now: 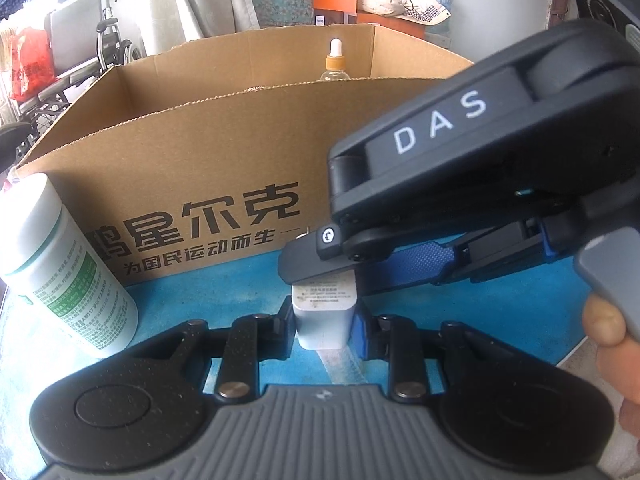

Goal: Organize rigid objects
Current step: 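Close the right gripper on the white charger and lift it, then carry the white charger into the box and open the right gripper, then move the right gripper to the white supplement jar's lid, then grasp the white jar by its lid with the right gripper and lift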

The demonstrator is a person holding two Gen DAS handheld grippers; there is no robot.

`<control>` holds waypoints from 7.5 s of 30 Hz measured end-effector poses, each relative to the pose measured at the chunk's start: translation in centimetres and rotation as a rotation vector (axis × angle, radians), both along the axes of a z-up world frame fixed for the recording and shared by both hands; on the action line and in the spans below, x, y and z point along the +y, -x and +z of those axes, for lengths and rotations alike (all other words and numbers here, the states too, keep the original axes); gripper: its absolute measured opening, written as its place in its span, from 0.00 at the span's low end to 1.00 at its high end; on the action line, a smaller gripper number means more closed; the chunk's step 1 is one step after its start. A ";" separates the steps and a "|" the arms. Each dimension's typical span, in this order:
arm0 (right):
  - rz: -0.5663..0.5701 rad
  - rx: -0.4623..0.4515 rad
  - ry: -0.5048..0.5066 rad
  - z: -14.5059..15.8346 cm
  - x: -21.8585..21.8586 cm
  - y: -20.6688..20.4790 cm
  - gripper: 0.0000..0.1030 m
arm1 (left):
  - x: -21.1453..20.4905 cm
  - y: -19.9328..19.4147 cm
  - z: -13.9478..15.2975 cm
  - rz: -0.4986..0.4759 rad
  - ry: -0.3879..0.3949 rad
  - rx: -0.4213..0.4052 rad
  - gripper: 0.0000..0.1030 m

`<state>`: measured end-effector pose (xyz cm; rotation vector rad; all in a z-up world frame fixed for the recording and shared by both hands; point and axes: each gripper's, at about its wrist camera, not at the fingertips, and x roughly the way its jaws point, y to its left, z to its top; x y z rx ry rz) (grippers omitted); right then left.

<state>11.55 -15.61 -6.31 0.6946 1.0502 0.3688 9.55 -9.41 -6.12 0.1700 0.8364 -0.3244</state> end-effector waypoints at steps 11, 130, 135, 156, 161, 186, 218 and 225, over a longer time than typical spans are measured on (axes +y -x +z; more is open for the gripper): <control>0.006 -0.009 0.011 0.1 -0.1 0.0 0.40 | 0.1 -0.1 0.2 0.005 0.007 0.006 0.27; 0.038 -0.071 0.088 6.3 -3.4 -14.7 0.57 | -0.8 -14.2 6.3 0.053 0.097 0.193 0.58; -0.066 -0.256 0.053 10.5 -4.6 -8.5 0.73 | -0.3 -10.7 8.7 0.031 0.107 0.107 0.61; -0.107 -0.408 -0.037 11.7 -2.9 3.9 0.85 | 10.8 3.4 12.8 0.100 0.169 -0.133 0.87; -0.020 -0.370 -0.036 10.7 0.3 2.7 0.85 | 12.5 3.8 11.1 0.157 0.129 -0.137 0.87; 0.168 -0.147 -0.120 4.6 11.5 -5.3 0.40 | 13.7 -0.8 3.9 0.257 0.011 -0.072 0.53; -0.033 -0.131 -0.067 5.9 1.0 1.0 0.42 | 3.5 1.0 4.5 0.054 0.015 -0.041 0.52; -0.043 -0.123 -0.052 5.3 0.4 1.5 0.45 | 2.5 0.8 4.0 0.033 -0.002 -0.032 0.52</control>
